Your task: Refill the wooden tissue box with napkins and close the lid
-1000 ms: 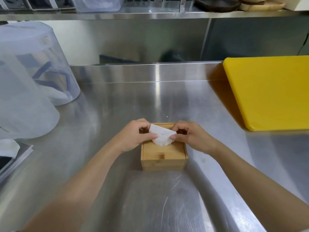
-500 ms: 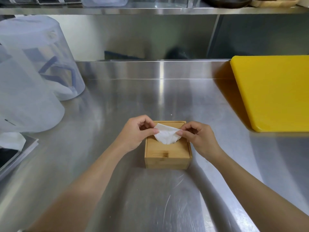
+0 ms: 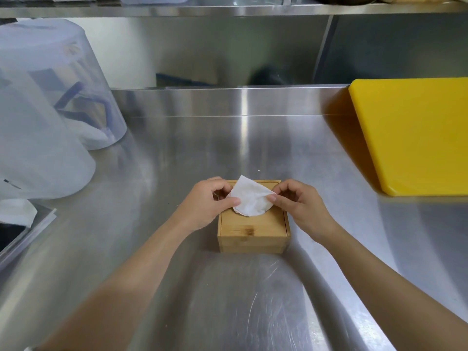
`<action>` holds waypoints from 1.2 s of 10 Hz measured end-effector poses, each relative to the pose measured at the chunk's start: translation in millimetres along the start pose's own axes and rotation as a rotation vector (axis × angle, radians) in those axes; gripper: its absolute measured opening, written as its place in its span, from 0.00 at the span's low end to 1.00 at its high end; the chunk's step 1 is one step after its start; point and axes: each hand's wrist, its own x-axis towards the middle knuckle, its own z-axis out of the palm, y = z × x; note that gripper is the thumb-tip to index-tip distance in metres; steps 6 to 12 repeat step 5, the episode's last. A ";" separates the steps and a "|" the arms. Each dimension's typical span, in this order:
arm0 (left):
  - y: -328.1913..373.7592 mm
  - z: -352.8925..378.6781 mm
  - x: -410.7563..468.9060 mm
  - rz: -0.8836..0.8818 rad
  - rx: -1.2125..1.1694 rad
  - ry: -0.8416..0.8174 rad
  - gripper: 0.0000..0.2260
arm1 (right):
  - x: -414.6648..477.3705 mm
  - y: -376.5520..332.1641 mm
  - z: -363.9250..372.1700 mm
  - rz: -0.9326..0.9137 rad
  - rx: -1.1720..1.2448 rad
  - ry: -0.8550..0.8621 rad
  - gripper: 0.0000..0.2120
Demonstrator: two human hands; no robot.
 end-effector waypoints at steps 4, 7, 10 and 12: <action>-3.4 -8.7 -7.3 -0.014 -0.102 -0.015 0.08 | 0.7 1.5 -3.1 -0.008 0.029 0.008 0.05; 1.8 -16.6 -8.2 -0.039 -0.146 0.087 0.15 | 2.1 -3.8 -8.0 -0.048 -0.007 0.069 0.06; 1.8 -16.6 -8.2 -0.039 -0.146 0.087 0.15 | 2.1 -3.8 -8.0 -0.048 -0.007 0.069 0.06; 1.8 -16.6 -8.2 -0.039 -0.146 0.087 0.15 | 2.1 -3.8 -8.0 -0.048 -0.007 0.069 0.06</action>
